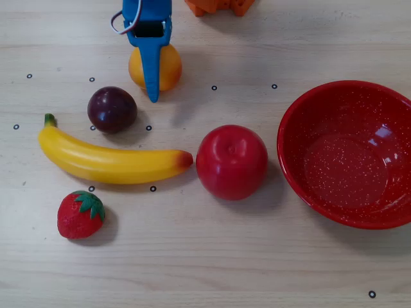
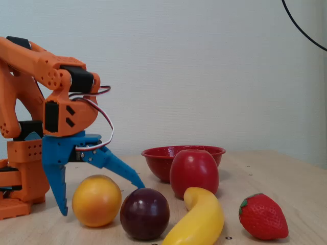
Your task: Put the peach in the red bowl.
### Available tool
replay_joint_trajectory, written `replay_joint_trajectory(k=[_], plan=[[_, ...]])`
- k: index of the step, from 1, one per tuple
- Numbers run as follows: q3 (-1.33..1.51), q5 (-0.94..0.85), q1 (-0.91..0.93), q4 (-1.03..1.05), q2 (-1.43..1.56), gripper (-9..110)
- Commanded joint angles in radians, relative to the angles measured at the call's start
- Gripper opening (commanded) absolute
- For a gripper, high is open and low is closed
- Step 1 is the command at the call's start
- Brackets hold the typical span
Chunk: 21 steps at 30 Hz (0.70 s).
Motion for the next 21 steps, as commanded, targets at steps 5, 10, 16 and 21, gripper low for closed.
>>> replay_joint_trajectory(k=[5, 10, 16, 21], plan=[[0.015, 0.058, -0.011, -0.077, 0.021, 58], [0.040, 0.077, -0.015, -0.127, 0.012, 58], [0.060, 0.078, -0.011, -0.164, 0.003, 58], [0.074, 0.078, -0.009, -0.184, -0.003, 58]])
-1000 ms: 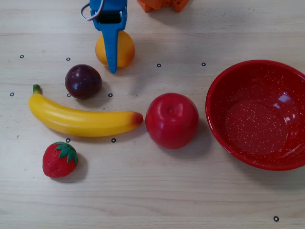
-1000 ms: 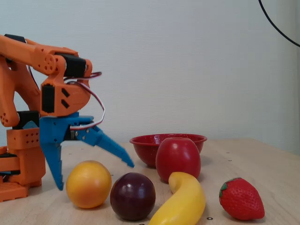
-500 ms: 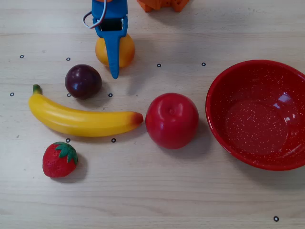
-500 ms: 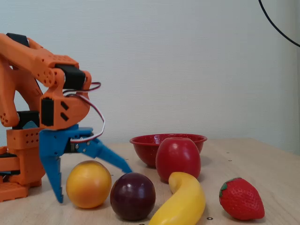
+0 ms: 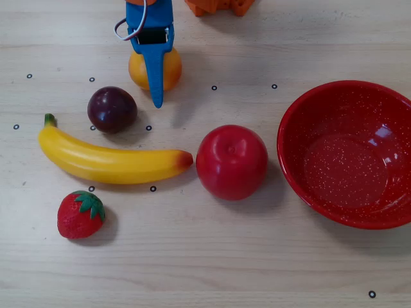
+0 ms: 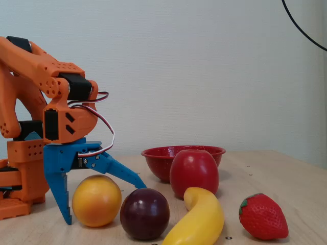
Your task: Put the peach in the red bowl.
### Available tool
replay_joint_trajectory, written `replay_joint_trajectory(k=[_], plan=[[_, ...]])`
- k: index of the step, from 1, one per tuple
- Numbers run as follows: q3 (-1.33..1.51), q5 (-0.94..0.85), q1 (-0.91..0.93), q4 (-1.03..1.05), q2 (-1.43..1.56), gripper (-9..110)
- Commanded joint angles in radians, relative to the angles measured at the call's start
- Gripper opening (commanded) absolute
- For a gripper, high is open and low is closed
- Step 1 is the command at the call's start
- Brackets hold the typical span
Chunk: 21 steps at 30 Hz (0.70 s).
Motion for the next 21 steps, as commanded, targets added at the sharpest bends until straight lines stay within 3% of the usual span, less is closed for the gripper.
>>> replay_joint_trajectory(k=[1, 21], plan=[[-0.003, 0.020, -0.011, -0.043, -0.002, 58], [0.026, 0.034, -0.034, -0.089, -0.008, 51]])
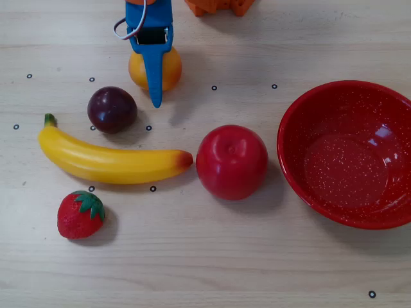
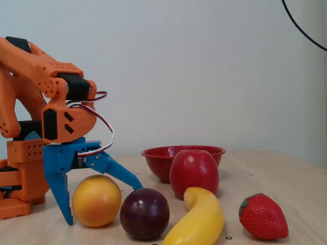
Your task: Put the peach in the red bowl.
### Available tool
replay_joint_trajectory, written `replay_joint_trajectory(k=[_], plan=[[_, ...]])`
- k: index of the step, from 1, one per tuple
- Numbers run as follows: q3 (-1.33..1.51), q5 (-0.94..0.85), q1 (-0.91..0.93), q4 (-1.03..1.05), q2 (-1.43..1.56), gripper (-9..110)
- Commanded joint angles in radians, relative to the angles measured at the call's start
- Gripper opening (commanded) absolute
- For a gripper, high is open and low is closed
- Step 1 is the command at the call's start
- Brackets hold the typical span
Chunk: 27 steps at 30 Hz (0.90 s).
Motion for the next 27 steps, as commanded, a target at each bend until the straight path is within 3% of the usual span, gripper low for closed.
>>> replay_joint_trajectory(k=[1, 27], plan=[[0.003, 0.031, -0.029, -0.055, -0.025, 51], [-0.014, 0.071, -0.057, -0.035, -0.043, 32]])
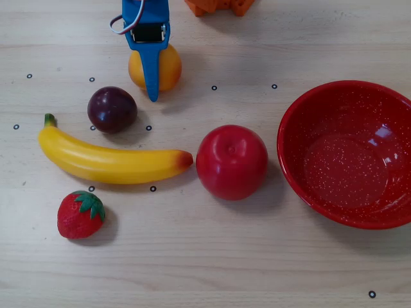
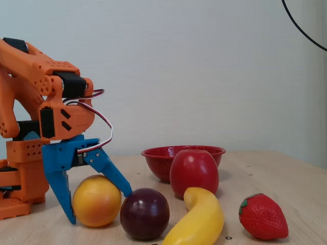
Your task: Put the peach in the red bowl.
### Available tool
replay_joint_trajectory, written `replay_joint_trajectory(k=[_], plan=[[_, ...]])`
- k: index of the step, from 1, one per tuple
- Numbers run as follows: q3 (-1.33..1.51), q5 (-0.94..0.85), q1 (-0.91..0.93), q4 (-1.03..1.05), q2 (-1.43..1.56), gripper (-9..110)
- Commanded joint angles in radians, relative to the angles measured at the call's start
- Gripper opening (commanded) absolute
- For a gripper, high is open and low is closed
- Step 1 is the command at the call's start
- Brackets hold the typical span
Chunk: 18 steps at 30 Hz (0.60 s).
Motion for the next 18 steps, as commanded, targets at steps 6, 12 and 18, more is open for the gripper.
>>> replay_joint_trajectory(k=[6, 12, 18], plan=[[-0.021, 0.049, -0.037, -0.008, -0.021, 20], [-0.023, 0.069, -0.043, -0.002, -0.023, 0], [-0.054, 0.057, -0.049, 0.054, -0.021, 0]])
